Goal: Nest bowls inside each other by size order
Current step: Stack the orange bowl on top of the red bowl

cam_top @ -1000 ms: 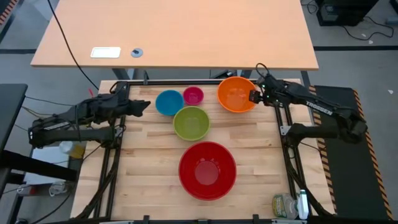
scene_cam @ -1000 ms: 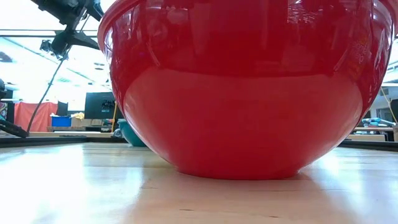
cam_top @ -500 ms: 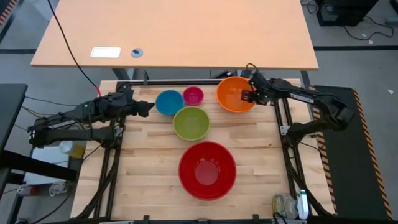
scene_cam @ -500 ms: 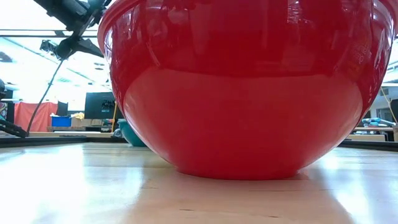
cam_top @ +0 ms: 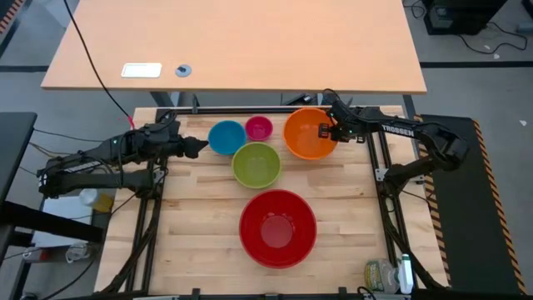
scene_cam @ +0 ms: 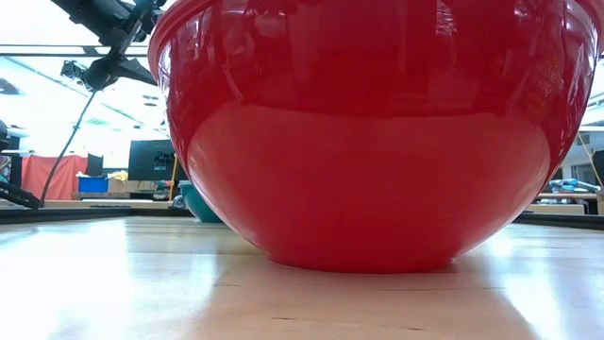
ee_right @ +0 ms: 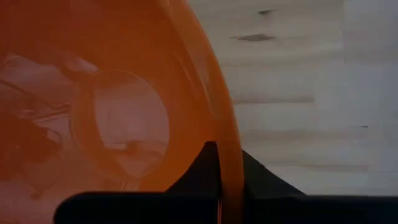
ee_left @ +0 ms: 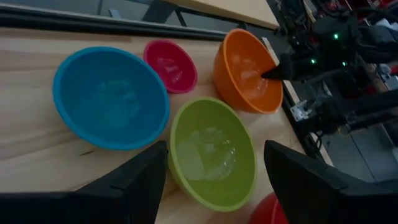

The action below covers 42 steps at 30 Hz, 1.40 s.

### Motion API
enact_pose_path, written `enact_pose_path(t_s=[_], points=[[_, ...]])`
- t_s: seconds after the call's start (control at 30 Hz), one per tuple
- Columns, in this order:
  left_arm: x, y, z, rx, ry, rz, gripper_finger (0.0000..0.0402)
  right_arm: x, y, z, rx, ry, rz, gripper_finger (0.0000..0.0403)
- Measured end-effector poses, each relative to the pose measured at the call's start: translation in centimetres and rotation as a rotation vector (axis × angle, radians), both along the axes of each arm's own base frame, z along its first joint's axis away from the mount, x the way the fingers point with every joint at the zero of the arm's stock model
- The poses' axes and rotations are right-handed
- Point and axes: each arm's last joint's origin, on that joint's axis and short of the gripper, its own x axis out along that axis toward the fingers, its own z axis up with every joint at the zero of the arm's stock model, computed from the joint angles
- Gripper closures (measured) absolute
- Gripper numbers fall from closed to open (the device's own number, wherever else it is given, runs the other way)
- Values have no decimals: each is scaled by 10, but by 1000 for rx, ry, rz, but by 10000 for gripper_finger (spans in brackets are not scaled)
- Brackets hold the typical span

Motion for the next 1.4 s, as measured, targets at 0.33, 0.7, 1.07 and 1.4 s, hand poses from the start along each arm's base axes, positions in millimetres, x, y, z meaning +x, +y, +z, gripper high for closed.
enact_pose_path(t_s=[0.33, 0.7, 1.07, 1.4], points=[[6, 1, 11, 118, -74, -66, 131, -2, 21, 28, -93, -76, 133, 389], [7, 1, 14, 187, -76, -94, 131, 20, 84, 70, -158, -355, 388, 388], [9, 1, 20, 243, -120, -143, 131, 92, 158, 108, -173, -358, 719, 387], [10, 0, 22, 231, -151, -177, 131, 160, 228, 95, -61, -120, 1027, 385]])
